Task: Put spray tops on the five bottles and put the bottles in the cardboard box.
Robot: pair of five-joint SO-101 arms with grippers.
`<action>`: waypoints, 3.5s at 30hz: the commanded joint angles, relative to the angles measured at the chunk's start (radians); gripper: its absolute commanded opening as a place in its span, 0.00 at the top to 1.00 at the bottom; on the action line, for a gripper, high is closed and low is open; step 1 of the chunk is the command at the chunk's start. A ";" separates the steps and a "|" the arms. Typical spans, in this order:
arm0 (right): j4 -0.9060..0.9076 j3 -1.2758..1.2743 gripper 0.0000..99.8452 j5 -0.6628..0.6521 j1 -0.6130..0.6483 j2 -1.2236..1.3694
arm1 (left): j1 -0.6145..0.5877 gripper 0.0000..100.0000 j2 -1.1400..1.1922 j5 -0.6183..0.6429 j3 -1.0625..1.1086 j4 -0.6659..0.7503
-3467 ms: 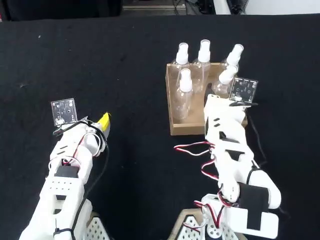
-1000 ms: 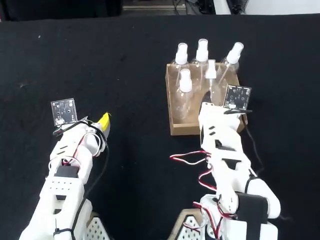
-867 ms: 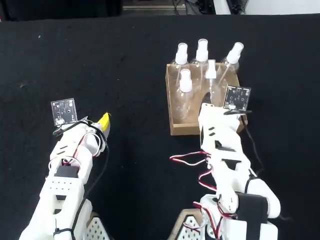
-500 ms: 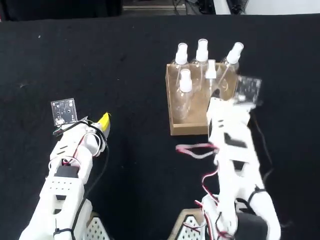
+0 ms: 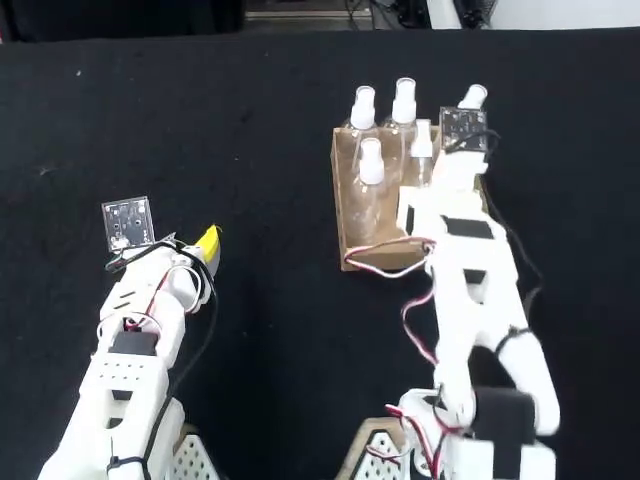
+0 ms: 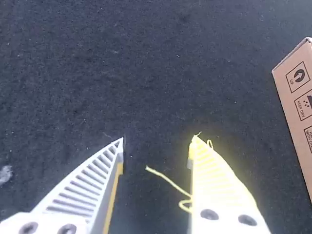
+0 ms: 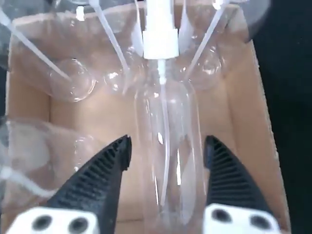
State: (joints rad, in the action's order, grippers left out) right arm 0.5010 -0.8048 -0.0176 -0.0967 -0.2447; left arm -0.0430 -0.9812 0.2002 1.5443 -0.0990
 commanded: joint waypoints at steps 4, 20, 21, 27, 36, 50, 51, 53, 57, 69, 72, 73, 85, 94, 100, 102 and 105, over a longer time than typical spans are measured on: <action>0.005 0.113 0.75 -0.015 0.017 0.059 | -0.010 0.79 -0.012 0.012 -0.013 0.020; -0.005 0.191 0.75 -0.017 0.018 0.200 | -0.013 0.79 -0.014 0.012 -0.012 0.020; -0.005 0.197 0.75 -0.017 0.017 0.206 | -0.013 0.79 -0.014 0.012 -0.012 0.020; -0.005 0.199 0.75 -0.017 0.020 0.213 | -0.013 0.79 -0.014 0.012 -0.012 0.020; -0.005 0.197 0.81 -0.017 0.020 0.216 | -0.013 0.79 -0.014 0.012 -0.012 0.020; -0.005 0.191 0.77 -0.086 0.023 0.216 | -0.013 0.79 -0.014 0.012 -0.012 0.020; -0.005 0.191 0.77 -0.086 0.023 0.216 | -0.013 0.79 -0.014 0.012 -0.012 0.020; -0.005 0.191 0.77 -0.086 0.023 0.216 | -0.013 0.79 -0.014 0.012 -0.012 0.020; -0.005 0.191 0.77 -0.092 0.025 0.225 | -0.013 0.79 -0.014 0.012 -0.012 0.020; -0.005 0.217 0.79 -0.086 0.018 0.268 | -0.013 0.79 -0.014 0.012 -0.012 0.020; -0.005 0.217 0.88 -0.086 0.015 0.269 | -0.013 0.79 -0.014 0.012 -0.012 0.020; -0.005 0.217 0.90 -0.086 0.015 0.266 | -0.013 0.79 -0.014 0.012 -0.012 0.020; 0.002 0.213 0.95 -0.086 -0.003 0.265 | -0.015 0.79 -0.014 0.012 -0.012 0.020; 0.003 0.213 0.99 -0.084 -0.037 0.263 | -0.015 0.79 -0.014 0.011 -0.012 0.025; -0.003 0.145 0.99 -0.084 -0.031 0.160 | -0.015 0.79 -0.014 0.011 -0.012 0.025; -0.005 0.114 0.99 -0.084 -0.029 0.107 | -0.015 0.79 -0.014 0.011 -0.012 0.025; -0.005 0.073 0.99 -0.084 -0.029 0.045 | -0.015 0.79 -0.014 0.011 -0.010 0.025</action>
State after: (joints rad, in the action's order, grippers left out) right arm 0.5010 -0.7173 -0.1036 -0.1197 -0.1005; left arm -0.0491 -0.9812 0.2002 1.5443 -0.0990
